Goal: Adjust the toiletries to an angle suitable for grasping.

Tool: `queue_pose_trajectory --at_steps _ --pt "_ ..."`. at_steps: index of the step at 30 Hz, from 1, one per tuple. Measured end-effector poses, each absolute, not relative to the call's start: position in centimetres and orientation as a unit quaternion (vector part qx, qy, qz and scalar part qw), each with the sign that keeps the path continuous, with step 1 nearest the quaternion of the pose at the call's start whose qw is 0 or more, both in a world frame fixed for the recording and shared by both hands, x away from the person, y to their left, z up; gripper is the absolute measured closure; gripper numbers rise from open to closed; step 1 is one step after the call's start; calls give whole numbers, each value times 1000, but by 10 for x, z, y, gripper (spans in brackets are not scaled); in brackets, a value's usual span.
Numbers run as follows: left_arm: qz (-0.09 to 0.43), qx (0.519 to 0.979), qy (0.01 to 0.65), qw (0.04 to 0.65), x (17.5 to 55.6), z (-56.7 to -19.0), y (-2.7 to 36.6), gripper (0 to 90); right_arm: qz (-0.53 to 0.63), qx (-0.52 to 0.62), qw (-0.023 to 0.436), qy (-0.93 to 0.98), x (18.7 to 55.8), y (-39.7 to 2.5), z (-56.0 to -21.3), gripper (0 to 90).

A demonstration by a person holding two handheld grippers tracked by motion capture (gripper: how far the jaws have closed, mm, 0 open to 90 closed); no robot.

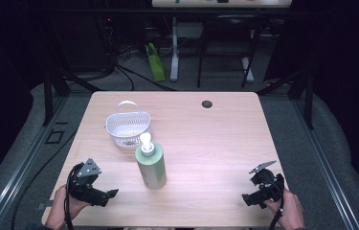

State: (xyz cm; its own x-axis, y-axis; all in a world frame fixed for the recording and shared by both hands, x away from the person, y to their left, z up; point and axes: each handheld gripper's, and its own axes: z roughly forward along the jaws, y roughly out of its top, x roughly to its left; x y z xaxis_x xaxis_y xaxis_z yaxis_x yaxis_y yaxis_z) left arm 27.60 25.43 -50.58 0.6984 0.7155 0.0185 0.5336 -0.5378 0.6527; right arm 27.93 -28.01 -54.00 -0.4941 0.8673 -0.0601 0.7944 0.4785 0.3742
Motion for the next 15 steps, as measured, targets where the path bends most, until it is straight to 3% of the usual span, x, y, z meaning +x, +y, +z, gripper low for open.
queue_pose_trajectory --at_steps 15 --pt "130 860 340 359 278 -498 236 0 147 488 115 853 279 -278 -542 9"
